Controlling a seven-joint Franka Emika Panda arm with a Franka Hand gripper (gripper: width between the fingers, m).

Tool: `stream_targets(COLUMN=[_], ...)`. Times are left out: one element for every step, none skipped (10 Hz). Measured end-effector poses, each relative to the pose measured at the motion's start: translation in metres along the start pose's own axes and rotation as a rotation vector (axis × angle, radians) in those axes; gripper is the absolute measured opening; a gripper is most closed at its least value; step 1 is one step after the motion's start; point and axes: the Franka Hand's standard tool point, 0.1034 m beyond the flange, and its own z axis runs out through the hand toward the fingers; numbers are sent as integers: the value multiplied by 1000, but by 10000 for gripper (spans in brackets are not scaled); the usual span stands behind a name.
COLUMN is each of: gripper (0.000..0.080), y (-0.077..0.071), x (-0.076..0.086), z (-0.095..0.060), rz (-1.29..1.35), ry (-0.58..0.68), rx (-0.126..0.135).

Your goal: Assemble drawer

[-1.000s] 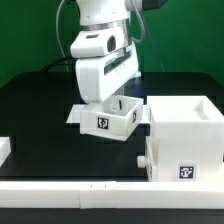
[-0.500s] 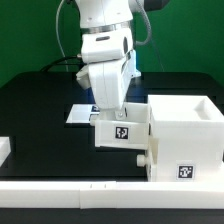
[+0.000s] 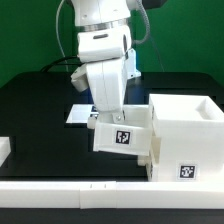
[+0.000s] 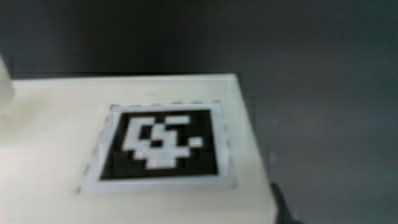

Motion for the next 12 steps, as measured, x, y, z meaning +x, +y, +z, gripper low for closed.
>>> stream_targets(gripper=[39, 39, 39, 39, 39, 39, 39, 39, 39, 39, 39, 39], y=[4, 6, 6, 8, 8, 10, 14, 15, 16, 15, 14, 14], x=[4, 5, 5, 4, 4, 4, 7, 12, 16, 22, 29, 31], z=[1, 1, 2, 2, 3, 3, 2, 5, 6, 8, 10, 10], rz=[-3, -1, 0, 0, -2, 0, -1, -5, 7, 19, 25, 27], ry=[4, 4, 5, 7, 8, 8, 10, 14, 16, 18, 19, 19], rx=[6, 6, 11, 15, 17, 21, 22, 24, 26, 29, 30, 25])
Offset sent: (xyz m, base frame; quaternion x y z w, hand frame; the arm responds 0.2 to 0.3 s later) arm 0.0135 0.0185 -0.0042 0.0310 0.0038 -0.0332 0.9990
